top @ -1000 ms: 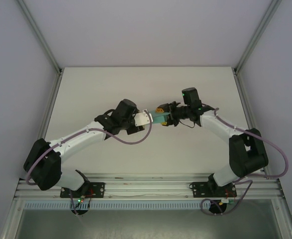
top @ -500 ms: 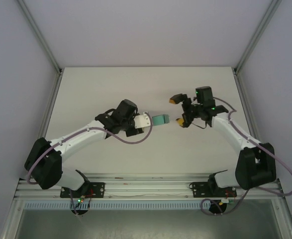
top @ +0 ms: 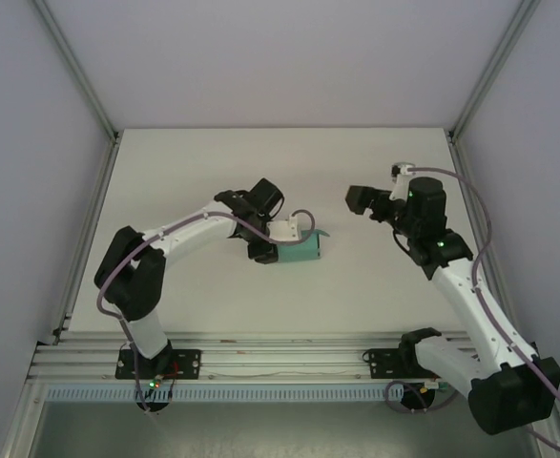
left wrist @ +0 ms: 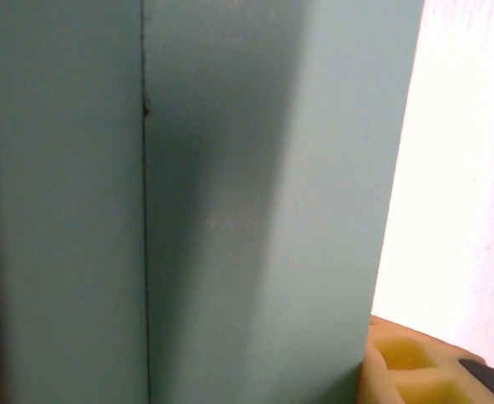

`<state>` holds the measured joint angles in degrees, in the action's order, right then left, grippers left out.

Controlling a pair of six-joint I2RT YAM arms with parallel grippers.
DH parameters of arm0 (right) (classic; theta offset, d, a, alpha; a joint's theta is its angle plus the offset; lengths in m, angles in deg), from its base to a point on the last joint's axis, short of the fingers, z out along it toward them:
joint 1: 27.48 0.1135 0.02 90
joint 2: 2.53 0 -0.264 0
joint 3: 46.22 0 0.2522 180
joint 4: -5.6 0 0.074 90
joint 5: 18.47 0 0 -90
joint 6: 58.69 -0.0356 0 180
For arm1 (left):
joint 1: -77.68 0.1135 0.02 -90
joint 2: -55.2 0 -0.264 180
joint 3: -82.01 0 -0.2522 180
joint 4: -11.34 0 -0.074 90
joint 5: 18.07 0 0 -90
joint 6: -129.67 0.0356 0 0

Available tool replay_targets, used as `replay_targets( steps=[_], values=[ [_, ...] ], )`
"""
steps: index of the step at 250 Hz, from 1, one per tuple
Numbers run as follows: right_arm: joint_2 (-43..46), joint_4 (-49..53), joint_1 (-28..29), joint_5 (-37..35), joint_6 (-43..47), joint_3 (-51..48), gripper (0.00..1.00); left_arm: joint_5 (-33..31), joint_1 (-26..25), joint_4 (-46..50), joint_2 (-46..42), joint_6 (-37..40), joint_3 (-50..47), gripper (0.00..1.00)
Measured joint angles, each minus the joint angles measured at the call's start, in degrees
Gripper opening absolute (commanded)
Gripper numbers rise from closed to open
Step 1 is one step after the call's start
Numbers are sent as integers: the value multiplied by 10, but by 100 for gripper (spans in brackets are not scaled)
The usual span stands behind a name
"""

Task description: Assemble paper box

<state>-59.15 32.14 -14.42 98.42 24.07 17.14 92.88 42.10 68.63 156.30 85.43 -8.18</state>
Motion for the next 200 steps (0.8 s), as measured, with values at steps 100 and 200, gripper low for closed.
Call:
replay_targets(
  steps=[100, 200],
  values=[
    [-119, 96, 51, 96, 202, 16, 65, 16, 1, 61, 57, 8, 69, 51],
    [-186, 136, 94, 86, 279, 40, 52, 26, 1, 71, 59, 7, 73, 53]
  ],
)
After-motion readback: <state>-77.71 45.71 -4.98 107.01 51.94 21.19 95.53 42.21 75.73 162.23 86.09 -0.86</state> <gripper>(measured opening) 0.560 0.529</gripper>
